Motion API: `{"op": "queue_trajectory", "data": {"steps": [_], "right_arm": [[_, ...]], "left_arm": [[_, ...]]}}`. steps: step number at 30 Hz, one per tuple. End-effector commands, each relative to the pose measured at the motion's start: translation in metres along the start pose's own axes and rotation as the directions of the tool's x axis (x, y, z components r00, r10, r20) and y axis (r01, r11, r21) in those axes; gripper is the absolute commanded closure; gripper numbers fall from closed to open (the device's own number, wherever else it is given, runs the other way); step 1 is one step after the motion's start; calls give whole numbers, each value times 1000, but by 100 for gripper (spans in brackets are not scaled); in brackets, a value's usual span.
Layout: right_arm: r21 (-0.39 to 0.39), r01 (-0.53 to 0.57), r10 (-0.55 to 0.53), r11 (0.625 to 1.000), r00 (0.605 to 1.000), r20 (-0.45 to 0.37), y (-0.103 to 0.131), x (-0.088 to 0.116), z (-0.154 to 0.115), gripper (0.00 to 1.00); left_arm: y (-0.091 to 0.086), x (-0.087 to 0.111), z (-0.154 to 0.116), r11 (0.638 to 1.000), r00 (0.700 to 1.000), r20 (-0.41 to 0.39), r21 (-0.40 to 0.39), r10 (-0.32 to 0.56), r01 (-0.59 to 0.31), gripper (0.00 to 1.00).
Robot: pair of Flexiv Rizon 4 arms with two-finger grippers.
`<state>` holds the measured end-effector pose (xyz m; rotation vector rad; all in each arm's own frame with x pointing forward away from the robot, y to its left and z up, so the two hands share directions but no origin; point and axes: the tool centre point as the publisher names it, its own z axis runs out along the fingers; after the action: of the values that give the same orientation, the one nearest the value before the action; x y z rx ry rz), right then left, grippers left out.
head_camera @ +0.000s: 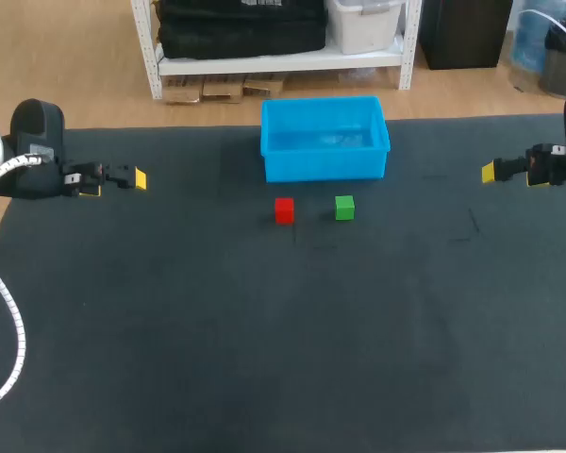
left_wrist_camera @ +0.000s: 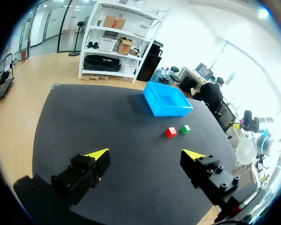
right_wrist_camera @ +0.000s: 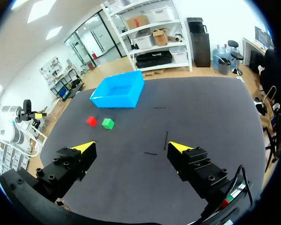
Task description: Use the left arm to pick the red cube and place it into the blue plastic box first, then use the right arm to grasp the green cube and put it into the same blue plastic box after the first action is fully finished.
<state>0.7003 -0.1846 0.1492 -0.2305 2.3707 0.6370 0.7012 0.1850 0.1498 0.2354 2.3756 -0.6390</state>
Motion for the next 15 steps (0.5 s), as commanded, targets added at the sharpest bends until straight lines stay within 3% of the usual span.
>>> {"op": "queue_trajectory", "data": {"steps": [1,9,15], "right_arm": [[1,0,0,1000,1000,-1,0,0,0,0],[1,0,0,1000,1000,-1,0,0,0,0],[1,0,0,1000,1000,-1,0,0,0,0]], "left_arm": [[-2,-2,2,1000,1000,-1,3,-20,20,0],[-36,-23,32,995,993,-122,-100,3,-15,0],[-62,-33,63,994,982,-188,-101,30,-50,0]]}}
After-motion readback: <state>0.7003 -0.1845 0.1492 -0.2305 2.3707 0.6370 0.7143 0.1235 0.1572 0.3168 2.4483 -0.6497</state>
